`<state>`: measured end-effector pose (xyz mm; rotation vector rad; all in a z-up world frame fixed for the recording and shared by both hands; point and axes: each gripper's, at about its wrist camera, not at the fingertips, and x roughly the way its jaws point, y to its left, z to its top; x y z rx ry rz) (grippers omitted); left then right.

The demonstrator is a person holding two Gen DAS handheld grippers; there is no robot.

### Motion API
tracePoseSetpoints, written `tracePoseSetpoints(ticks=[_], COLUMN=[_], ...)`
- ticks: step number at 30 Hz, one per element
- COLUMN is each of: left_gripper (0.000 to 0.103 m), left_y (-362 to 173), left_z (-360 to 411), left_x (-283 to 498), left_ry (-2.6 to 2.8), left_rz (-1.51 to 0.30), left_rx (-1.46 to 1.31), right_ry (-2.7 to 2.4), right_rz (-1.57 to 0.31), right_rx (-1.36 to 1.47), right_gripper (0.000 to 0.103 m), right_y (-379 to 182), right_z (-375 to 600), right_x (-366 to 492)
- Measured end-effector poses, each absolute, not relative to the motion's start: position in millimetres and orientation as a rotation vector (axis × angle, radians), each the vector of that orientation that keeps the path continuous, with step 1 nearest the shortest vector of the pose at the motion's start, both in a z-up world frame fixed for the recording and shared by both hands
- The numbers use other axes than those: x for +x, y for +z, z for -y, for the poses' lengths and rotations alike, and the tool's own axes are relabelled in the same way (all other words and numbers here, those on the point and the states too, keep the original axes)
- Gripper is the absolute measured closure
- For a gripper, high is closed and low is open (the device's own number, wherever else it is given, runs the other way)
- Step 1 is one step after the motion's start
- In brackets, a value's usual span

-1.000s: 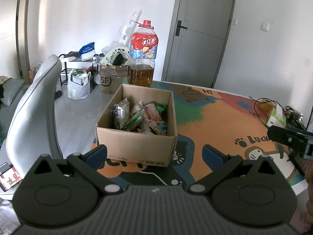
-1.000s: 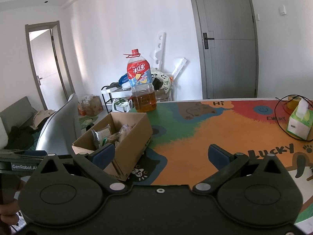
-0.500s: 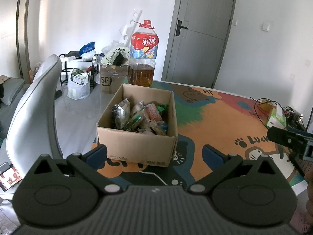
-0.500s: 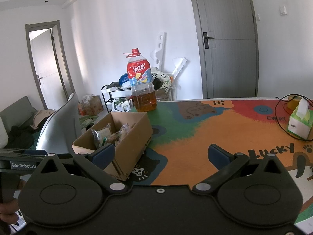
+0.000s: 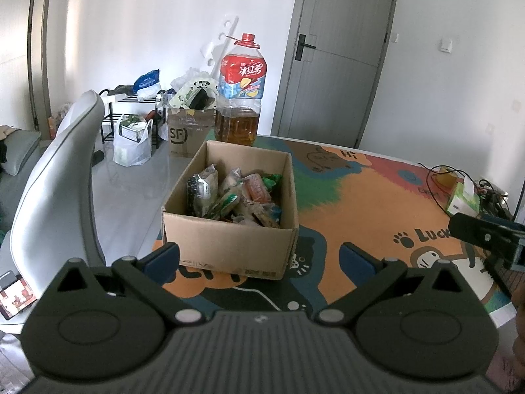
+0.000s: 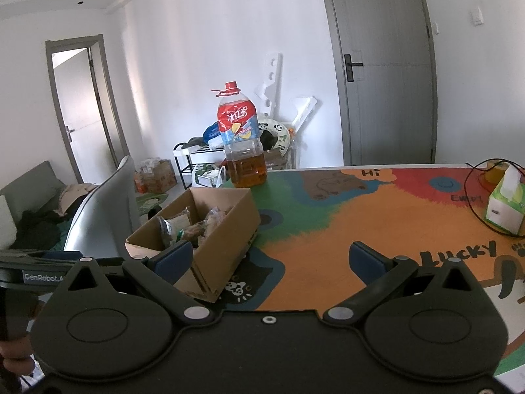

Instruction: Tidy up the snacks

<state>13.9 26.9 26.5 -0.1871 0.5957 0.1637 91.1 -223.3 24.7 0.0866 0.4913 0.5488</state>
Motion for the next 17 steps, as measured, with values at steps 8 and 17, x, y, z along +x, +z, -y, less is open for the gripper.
tracePoseSetpoints(ticks=[8,17], left_gripper=[0.000,0.000], left_y=[26.1,26.4], left_z=[-27.2,-27.3], left_x=[15.4,15.8], left_ry=[0.161,0.157], left_rz=[-0.601,-0.603], left_rx=[-0.189,-0.190], right_ry=[0.549,0.548], right_rz=[-0.496,-0.500], right_rx=[0.086,0.086], right_gripper=[0.000,0.000], right_y=[24.7,25.1], right_z=[223.0,222.7], right_x=[91.2,91.4])
